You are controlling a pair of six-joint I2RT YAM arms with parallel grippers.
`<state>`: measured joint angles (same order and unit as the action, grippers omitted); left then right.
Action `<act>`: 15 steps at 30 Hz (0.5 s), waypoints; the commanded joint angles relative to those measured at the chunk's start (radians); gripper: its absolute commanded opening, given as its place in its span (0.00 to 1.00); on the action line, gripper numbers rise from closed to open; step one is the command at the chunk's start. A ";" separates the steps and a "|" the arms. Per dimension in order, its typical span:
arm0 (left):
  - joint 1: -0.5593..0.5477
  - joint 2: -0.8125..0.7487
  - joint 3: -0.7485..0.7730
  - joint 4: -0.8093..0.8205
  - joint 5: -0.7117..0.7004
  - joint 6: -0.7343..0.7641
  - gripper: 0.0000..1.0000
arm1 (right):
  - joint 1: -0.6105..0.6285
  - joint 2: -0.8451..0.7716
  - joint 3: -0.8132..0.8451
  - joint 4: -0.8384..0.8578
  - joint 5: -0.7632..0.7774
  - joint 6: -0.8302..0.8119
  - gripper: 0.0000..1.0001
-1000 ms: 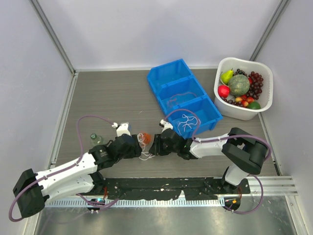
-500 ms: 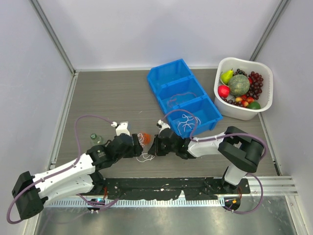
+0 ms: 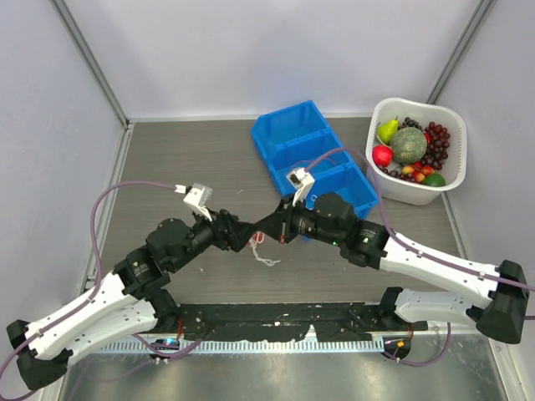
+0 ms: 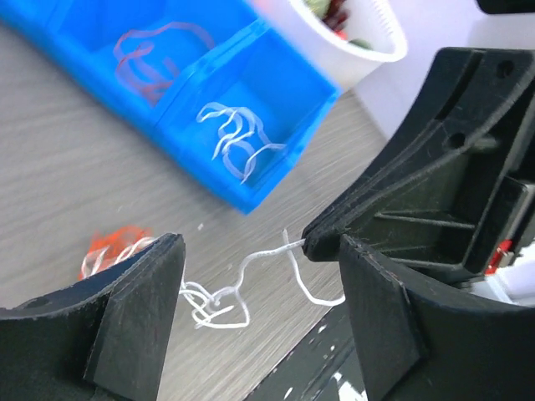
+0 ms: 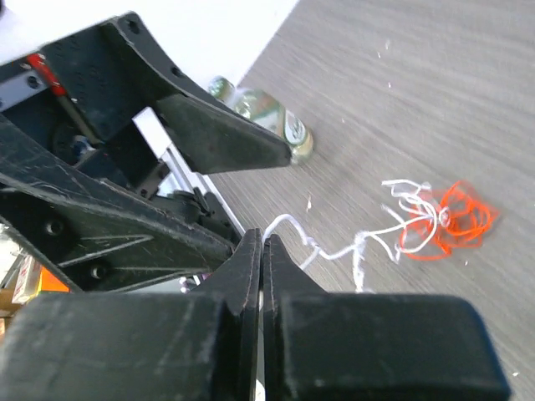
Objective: Untangle the cables
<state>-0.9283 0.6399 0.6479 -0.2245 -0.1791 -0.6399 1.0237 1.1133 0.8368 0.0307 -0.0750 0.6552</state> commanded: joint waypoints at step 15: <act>0.002 0.141 -0.063 0.591 0.316 0.253 0.61 | -0.056 -0.033 0.389 -0.195 0.003 -0.097 0.01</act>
<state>-0.9237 0.7700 0.6395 0.2993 0.0437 -0.4160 0.9695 1.0859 1.1053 -0.2527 -0.0654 0.5514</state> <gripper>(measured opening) 0.609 0.038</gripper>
